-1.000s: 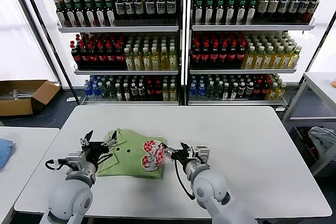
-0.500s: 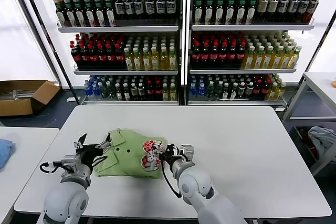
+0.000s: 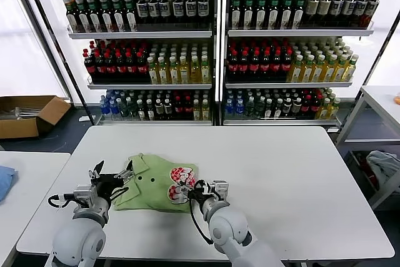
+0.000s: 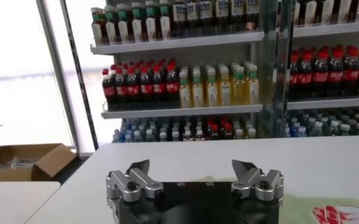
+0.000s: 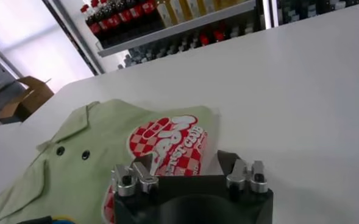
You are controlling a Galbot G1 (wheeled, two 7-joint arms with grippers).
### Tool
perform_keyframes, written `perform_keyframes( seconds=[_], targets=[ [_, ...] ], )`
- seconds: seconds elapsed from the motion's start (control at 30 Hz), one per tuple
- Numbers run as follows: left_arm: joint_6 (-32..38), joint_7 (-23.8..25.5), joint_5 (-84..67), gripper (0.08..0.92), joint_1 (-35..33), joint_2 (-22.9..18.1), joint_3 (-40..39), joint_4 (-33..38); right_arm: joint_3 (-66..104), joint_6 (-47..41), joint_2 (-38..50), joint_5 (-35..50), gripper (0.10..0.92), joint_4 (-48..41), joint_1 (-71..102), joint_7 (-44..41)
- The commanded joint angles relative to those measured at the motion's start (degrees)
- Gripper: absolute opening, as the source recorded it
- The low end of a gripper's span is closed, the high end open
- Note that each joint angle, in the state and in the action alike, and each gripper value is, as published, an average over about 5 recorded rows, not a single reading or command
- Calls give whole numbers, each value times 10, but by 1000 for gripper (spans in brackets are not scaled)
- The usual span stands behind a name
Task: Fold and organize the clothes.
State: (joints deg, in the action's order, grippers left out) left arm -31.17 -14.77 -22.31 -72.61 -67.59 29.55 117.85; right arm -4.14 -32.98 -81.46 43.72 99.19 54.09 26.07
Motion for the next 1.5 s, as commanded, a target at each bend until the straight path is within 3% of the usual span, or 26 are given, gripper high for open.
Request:
perform_keyframes(
  seconds=[0.03, 0.2, 0.97, 1.27, 1.5],
  targets=[
    [0, 0, 0, 823, -1, 0, 2, -1, -9, -2, -8, -14, 788, -4, 15, 5],
    [0, 0, 0, 823, 1, -2, 1, -3, -13, -2, -9, -22, 776, -5, 17, 1],
    [-3, 0, 1, 823, 0, -15, 0, -1, 25, -1, 10, -41, 133, 6, 24, -2],
    [-3, 0, 5, 823, 2, -32, -11, 14, 103, -2, 131, -37, 113, 75, 57, -32],
    [-5, 1, 8, 823, 2, -41, -21, 21, 138, -1, 214, -80, 115, 55, 52, -75]
  ],
)
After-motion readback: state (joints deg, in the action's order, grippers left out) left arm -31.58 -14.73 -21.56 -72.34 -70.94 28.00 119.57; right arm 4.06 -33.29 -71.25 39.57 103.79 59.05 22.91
